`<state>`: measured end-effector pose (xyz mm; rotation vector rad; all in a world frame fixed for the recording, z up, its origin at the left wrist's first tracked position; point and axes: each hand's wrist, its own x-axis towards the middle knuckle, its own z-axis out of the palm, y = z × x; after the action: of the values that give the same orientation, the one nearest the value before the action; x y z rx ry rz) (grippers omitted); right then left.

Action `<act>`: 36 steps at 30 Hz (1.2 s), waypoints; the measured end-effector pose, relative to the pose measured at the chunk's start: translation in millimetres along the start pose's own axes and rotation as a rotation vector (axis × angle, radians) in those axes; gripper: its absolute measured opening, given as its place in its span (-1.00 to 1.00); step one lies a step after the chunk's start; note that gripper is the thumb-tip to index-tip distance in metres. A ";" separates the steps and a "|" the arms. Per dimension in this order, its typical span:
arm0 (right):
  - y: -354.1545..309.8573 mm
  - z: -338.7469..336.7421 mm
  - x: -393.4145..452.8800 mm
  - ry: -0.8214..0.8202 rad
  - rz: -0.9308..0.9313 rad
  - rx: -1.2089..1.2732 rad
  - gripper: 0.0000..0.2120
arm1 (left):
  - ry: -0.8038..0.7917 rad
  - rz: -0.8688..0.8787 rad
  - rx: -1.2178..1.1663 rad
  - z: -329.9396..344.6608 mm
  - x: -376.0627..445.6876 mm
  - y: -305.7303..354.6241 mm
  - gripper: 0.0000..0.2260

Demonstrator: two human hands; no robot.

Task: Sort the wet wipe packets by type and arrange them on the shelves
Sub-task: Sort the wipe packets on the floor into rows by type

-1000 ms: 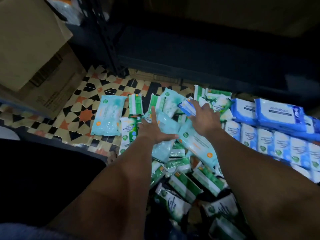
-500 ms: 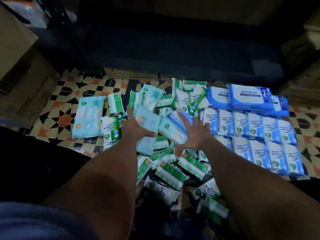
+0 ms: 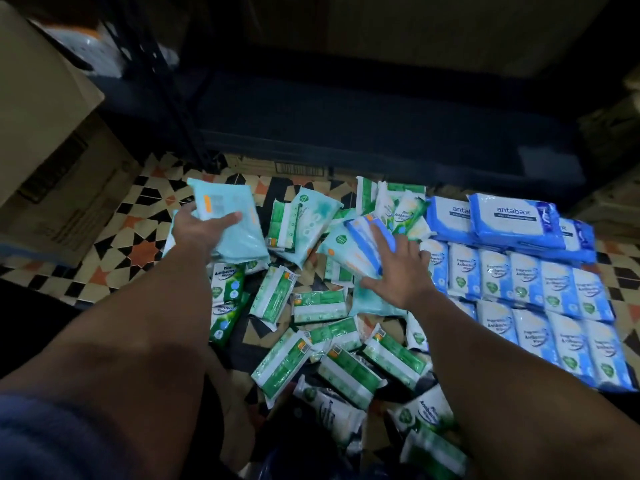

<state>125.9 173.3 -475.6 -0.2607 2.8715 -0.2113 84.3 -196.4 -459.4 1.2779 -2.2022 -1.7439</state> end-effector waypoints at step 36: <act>10.9 41.6 7.0 0.091 -0.120 0.026 -0.30 | -0.310 0.113 0.190 129.2 -2.6 30.9 -0.20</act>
<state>128.3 177.5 -518.9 -0.4299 2.9428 -0.2898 3.2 -93.1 -479.2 0.9411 -2.6055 -1.8330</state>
